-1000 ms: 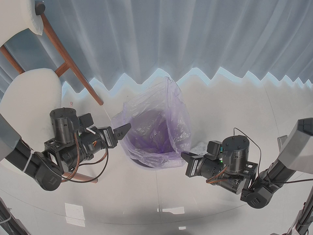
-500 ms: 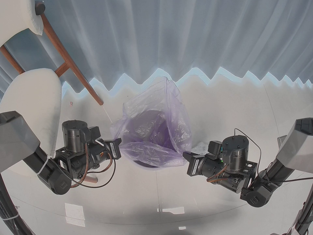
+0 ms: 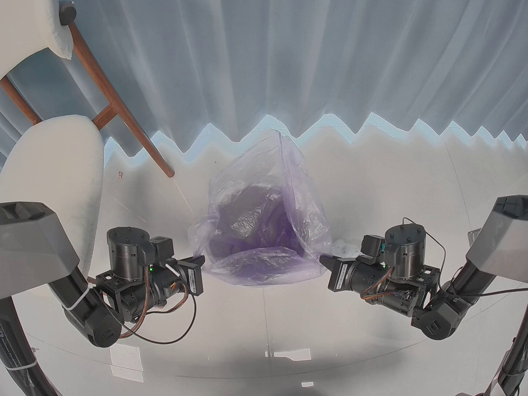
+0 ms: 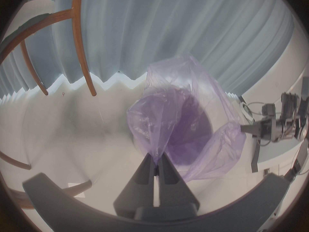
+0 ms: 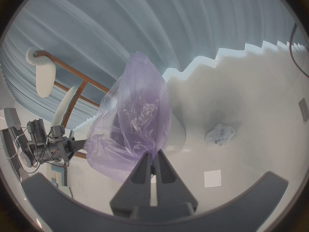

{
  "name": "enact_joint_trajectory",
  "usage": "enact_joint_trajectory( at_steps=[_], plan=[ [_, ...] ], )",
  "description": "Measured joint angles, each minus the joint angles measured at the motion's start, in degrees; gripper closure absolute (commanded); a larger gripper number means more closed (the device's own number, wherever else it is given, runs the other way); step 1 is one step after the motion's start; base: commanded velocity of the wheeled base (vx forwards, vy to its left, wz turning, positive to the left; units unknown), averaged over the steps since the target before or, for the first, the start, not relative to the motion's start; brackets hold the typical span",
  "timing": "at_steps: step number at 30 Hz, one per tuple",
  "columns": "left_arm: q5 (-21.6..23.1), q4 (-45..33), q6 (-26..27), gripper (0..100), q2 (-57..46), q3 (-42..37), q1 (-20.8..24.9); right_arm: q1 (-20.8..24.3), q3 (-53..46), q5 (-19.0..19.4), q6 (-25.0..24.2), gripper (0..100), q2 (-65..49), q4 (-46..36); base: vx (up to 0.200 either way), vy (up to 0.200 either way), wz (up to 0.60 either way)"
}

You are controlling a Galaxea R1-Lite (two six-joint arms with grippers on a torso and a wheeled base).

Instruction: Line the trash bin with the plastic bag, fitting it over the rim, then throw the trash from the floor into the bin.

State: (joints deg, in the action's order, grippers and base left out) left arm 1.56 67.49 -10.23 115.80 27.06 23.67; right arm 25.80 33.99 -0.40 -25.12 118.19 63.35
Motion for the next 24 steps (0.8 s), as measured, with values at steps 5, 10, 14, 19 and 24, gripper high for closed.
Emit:
enact_joint_trajectory(
  at_steps=[5, 10, 14, 19, 24],
  plan=[
    [-0.17, 0.12, 3.41, 100, 0.35, -2.71, -0.06, 0.66, -0.95, 0.45, -0.11, 100, 1.38, -0.02, 0.000, 0.000, 0.00],
    [-0.91, 0.26, 6.89, 100, 1.62, -4.55, -0.46, 1.24, -1.46, 0.50, -0.16, 100, 3.43, 0.00, 0.000, 0.000, 0.00],
    [-1.01, 0.37, 7.39, 100, 2.63, -5.71, -0.48, 1.57, -1.69, 0.62, -0.27, 100, 4.50, -0.07, 0.000, 0.000, 0.00],
    [-1.02, 1.93, 7.63, 100, 4.82, -6.60, -0.22, 2.01, -1.74, 0.80, -0.29, 100, 6.21, 0.01, 0.000, 0.000, 0.00],
    [-2.18, 9.86, 10.36, 100, 9.56, -6.89, -0.46, 2.10, -1.57, 0.80, -0.24, 100, 8.17, 0.12, 0.000, 0.000, 0.00]
  ],
)
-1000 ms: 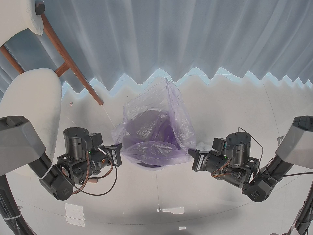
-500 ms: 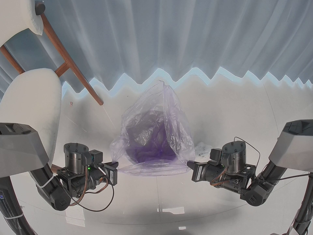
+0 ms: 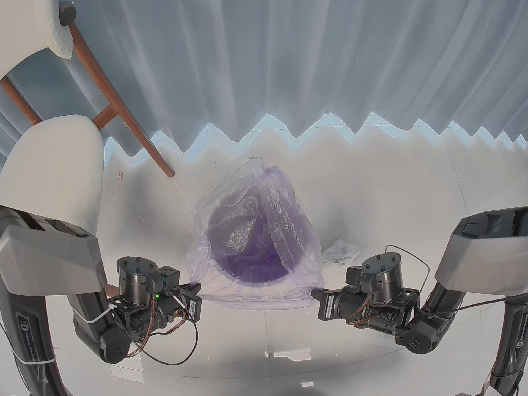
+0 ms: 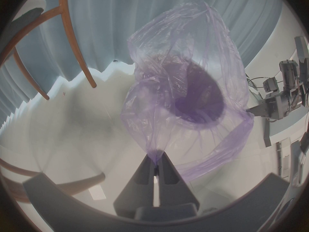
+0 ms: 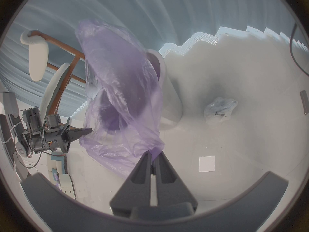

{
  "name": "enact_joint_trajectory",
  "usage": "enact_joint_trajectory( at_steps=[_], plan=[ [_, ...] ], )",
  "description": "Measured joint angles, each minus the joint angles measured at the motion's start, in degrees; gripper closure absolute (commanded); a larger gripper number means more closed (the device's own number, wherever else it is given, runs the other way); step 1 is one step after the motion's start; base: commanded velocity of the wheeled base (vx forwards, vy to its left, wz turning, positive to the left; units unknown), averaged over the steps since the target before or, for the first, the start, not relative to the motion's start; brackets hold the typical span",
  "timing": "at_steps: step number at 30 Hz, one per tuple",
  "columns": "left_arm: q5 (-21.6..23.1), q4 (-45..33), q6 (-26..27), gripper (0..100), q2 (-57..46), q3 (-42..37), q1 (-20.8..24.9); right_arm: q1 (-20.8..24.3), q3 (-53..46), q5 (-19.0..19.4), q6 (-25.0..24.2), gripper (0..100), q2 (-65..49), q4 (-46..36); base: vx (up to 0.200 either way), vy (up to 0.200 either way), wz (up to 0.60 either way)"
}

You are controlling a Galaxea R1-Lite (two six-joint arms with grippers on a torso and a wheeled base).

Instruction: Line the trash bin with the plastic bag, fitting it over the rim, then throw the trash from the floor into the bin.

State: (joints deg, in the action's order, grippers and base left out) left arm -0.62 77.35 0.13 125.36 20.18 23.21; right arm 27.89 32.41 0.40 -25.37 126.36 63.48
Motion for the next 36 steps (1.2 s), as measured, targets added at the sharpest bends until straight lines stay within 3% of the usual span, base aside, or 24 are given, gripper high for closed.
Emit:
enact_joint_trajectory(
  at_steps=[6, 26, 27, 28, 29, 36],
  plan=[
    [-2.16, 8.81, 2.82, 100, 7.25, 0.24, -0.87, -0.15, 0.41, -0.02, 0.05, 100, 1.97, 0.11, 0.000, 0.000, 0.00],
    [-2.72, 8.95, 3.17, 100, 12.50, 4.13, -1.41, -4.19, 3.78, -0.61, 0.30, 100, 7.08, 4.82, 0.000, 0.000, 0.00],
    [-2.71, 8.95, 3.17, 100, 12.35, 4.11, -1.44, -4.47, 3.91, -0.61, 0.33, 0, 7.08, 4.82, 0.000, 0.000, 0.00],
    [-2.71, 8.98, 3.17, 100, 12.21, 3.99, -1.44, -4.77, 4.00, -0.61, 0.39, 0, 7.08, 4.82, 0.000, 0.000, 0.00],
    [-2.79, 8.95, 3.19, 0, 12.08, 3.58, -1.44, -5.07, 4.16, -0.76, 0.60, 0, 7.08, 4.82, 0.000, 0.000, 0.00],
    [-2.83, 8.97, 3.23, 0, 11.00, 1.56, -0.80, -5.41, 3.55, -0.72, 1.89, 0, 7.00, 6.23, 0.000, 0.000, 0.00]
  ],
)
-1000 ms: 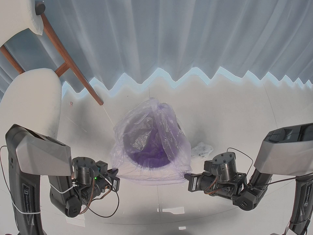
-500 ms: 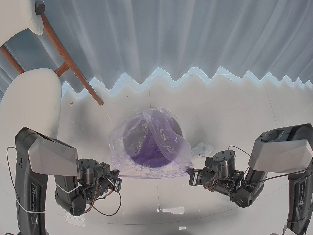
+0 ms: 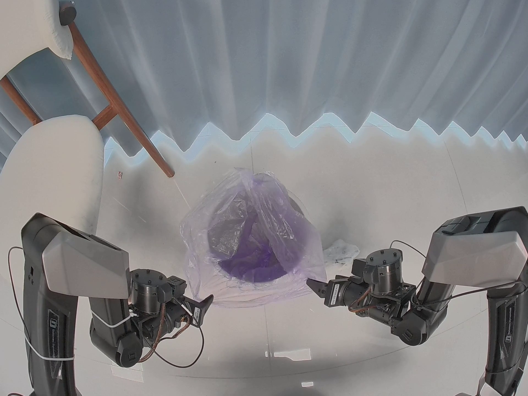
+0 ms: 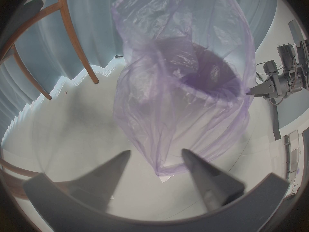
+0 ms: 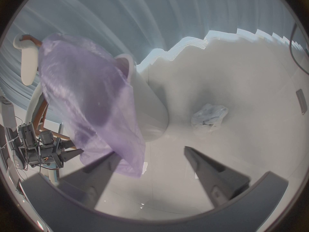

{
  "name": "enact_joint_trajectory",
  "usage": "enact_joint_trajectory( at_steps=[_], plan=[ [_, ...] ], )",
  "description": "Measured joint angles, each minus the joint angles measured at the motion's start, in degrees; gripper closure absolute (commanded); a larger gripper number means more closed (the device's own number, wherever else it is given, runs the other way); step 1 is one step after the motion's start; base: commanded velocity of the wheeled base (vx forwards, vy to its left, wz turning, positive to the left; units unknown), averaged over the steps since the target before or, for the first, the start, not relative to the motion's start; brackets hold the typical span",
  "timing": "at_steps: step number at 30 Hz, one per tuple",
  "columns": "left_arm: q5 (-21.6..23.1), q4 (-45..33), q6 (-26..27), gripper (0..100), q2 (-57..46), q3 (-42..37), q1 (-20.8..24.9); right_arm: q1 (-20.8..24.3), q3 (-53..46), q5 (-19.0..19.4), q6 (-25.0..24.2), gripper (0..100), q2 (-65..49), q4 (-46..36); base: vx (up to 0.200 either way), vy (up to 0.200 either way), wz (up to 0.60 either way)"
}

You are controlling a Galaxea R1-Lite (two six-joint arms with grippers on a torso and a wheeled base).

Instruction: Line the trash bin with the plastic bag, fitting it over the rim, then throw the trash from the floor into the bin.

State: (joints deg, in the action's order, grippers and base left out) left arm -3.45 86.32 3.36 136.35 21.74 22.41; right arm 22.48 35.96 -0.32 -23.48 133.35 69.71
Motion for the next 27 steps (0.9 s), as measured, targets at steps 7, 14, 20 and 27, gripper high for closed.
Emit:
enact_joint_trajectory(
  at_steps=[7, 14, 20, 27],
  plan=[
    [0.50, -0.02, 0.02, 0, -7.30, -4.27, 1.10, 0.61, -2.43, 0.34, 0.44, 0, -1.82, 3.34, 0.000, 0.000, 0.00],
    [0.89, -0.11, 0.00, 0, -17.66, -11.15, 6.12, 1.74, -6.21, 2.04, 1.72, 0, -5.90, 4.44, 0.000, 0.000, 0.00],
    [0.99, -0.13, -0.13, 0, -24.64, -12.95, 10.00, 2.44, -8.62, 4.23, 2.06, 0, -11.11, 4.61, 0.000, 0.000, 0.00],
    [2.50, -0.33, -0.46, 0, -31.42, -8.40, 10.50, 2.82, -9.23, 4.55, 2.18, 0, -17.77, 3.93, 0.000, 0.000, 0.00]
  ],
)
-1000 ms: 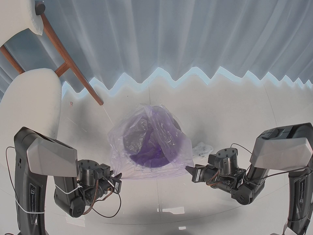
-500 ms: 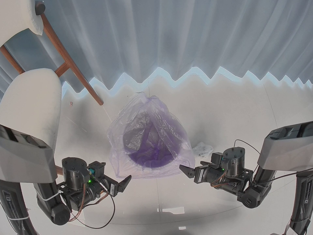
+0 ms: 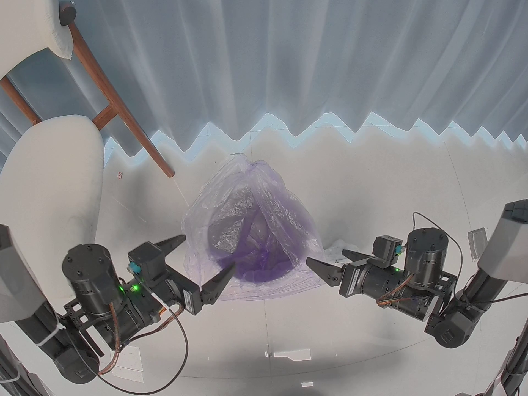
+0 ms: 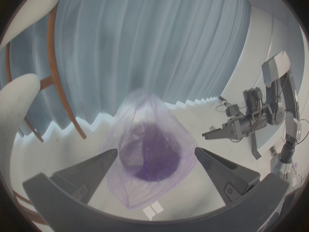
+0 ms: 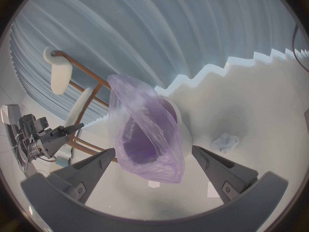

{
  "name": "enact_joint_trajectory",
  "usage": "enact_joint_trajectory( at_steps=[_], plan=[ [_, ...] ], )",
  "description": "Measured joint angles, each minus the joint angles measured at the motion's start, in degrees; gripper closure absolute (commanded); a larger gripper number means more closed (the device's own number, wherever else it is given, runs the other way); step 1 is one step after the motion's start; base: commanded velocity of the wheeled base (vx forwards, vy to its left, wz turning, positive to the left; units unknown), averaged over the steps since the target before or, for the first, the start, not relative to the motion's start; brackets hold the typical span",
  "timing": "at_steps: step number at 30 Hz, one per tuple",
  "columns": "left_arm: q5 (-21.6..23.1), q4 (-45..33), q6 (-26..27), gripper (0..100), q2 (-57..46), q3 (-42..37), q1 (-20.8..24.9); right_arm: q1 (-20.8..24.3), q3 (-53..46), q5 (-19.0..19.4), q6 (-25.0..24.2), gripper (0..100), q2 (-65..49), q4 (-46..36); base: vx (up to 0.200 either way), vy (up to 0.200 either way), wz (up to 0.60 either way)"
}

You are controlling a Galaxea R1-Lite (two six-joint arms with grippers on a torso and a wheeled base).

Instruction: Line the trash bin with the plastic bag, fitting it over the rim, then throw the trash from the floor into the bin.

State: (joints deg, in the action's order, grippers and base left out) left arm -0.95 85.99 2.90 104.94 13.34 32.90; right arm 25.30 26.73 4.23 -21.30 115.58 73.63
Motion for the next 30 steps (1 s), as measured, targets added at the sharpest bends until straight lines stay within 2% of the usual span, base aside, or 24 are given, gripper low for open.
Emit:
enact_joint_trajectory(
  at_steps=[4, 9, 11, 20, 25, 30],
  plan=[
    [1.60, -0.68, -0.09, 0, -3.86, 1.18, -0.38, 0.72, 0.20, -1.12, 0.63, 0, -4.06, -3.13, 0.000, 0.000, 0.00],
    [1.88, -1.37, -0.09, 0, -6.70, 1.54, -1.79, 1.16, 1.87, -7.38, 4.08, 0, -6.79, -7.05, 0.160, 0.160, 0.00],
    [1.90, -1.39, -0.06, 0, -7.36, 1.46, -2.29, 1.22, 2.23, -8.55, 5.18, 0, -7.17, -7.67, 0.200, 0.200, 0.00],
    [1.96, -1.45, 0.21, 0, -9.09, 1.02, -2.26, 1.68, 1.79, -8.74, 8.14, 0, -6.68, -7.78, 0.200, 0.200, 0.00],
    [1.63, -0.99, -0.41, 0, -8.83, 2.40, 0.89, 2.49, 0.80, -8.77, 9.45, 0, -4.80, -5.23, 0.000, 0.000, 0.00],
    [1.41, -0.65, -5.35, 0, -7.12, 6.25, 4.17, 2.84, 0.39, -8.79, 10.17, 0, -2.22, 0.51, 0.000, 0.000, 0.00]
  ],
)
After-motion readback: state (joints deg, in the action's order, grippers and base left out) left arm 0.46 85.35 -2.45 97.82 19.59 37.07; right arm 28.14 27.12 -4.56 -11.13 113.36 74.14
